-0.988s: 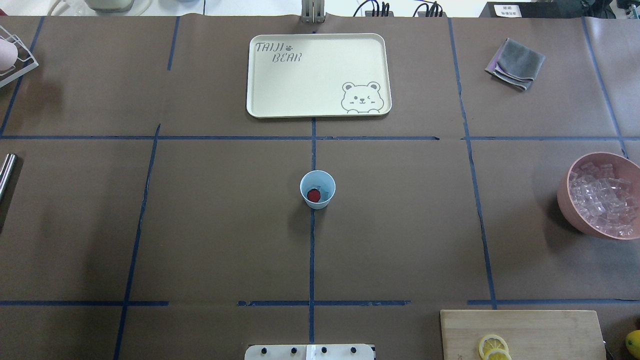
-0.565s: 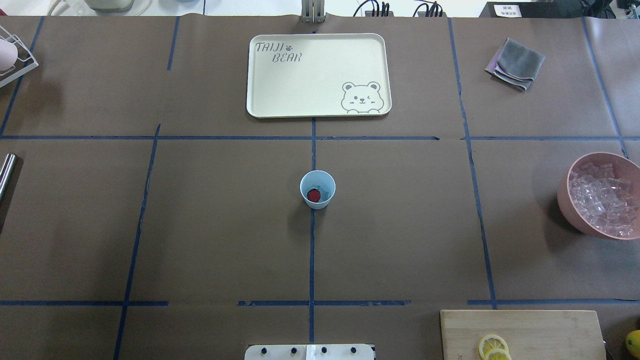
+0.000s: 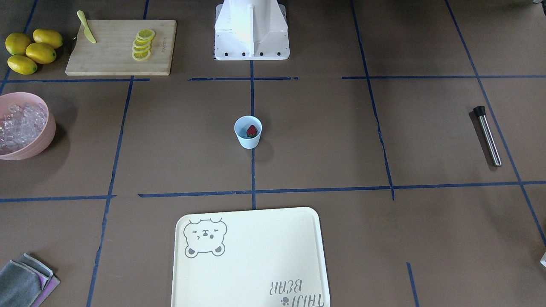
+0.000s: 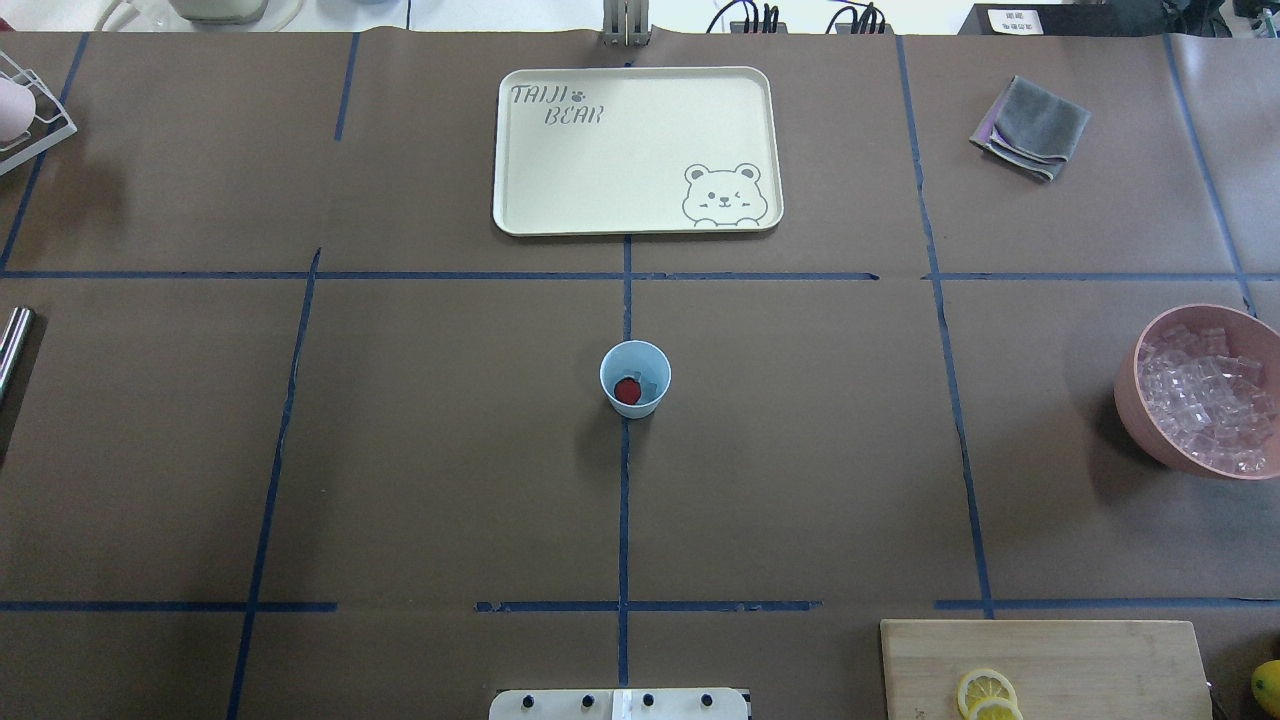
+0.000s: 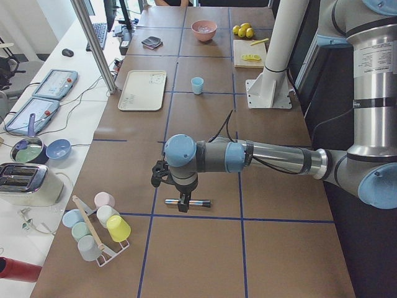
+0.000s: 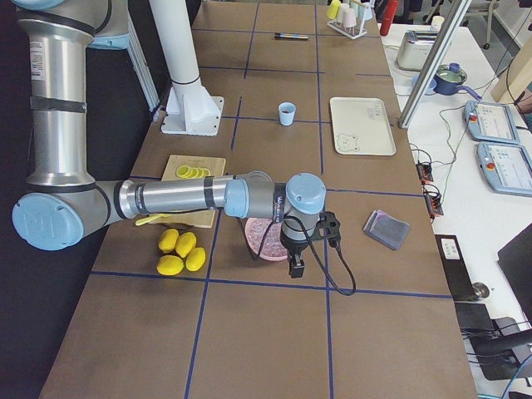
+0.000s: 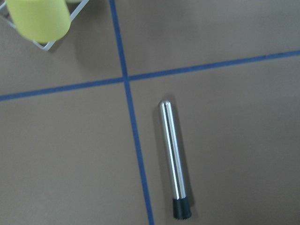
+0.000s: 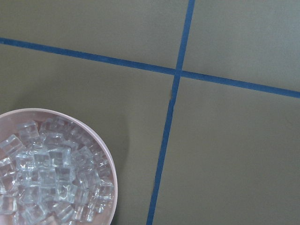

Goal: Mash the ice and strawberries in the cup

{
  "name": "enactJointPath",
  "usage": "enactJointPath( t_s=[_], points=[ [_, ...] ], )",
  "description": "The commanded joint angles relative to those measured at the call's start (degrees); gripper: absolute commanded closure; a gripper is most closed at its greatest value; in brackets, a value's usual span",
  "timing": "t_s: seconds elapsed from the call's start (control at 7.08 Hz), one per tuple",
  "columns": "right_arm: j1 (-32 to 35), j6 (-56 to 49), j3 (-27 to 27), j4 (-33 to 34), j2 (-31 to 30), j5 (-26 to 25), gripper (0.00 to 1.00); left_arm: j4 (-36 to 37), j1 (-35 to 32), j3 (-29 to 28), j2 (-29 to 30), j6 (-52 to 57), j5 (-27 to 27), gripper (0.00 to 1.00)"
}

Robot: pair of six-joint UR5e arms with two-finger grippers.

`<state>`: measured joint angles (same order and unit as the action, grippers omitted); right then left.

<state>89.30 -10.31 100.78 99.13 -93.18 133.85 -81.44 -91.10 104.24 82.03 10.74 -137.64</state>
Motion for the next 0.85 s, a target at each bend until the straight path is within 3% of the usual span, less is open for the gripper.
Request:
enactJointPath(
  t_s=[0.0, 0.28, 0.56, 0.71],
  points=[
    [0.0, 0.4, 1.1, 2.0, 0.0, 1.0, 0.0, 0.1, 0.0, 0.4, -1.4, 0.2, 0.0, 0.0],
    [-0.6, 0.2, -0.5, 3.0, 2.8, 0.0, 0.0, 0.1, 0.2, 0.7, -1.4, -0.3, 0.3, 0.0],
    [-0.8, 0.5, -2.8, 2.6, 4.1, 0.1, 0.0, 0.1, 0.4, 1.1, -0.6, -0.5, 7.0, 0.0],
    [-0.8, 0.4, -3.0, 2.5, 4.1, 0.4, 0.0, 0.1, 0.4, 1.3, -0.8, -0.5, 6.7, 0.0]
  ],
)
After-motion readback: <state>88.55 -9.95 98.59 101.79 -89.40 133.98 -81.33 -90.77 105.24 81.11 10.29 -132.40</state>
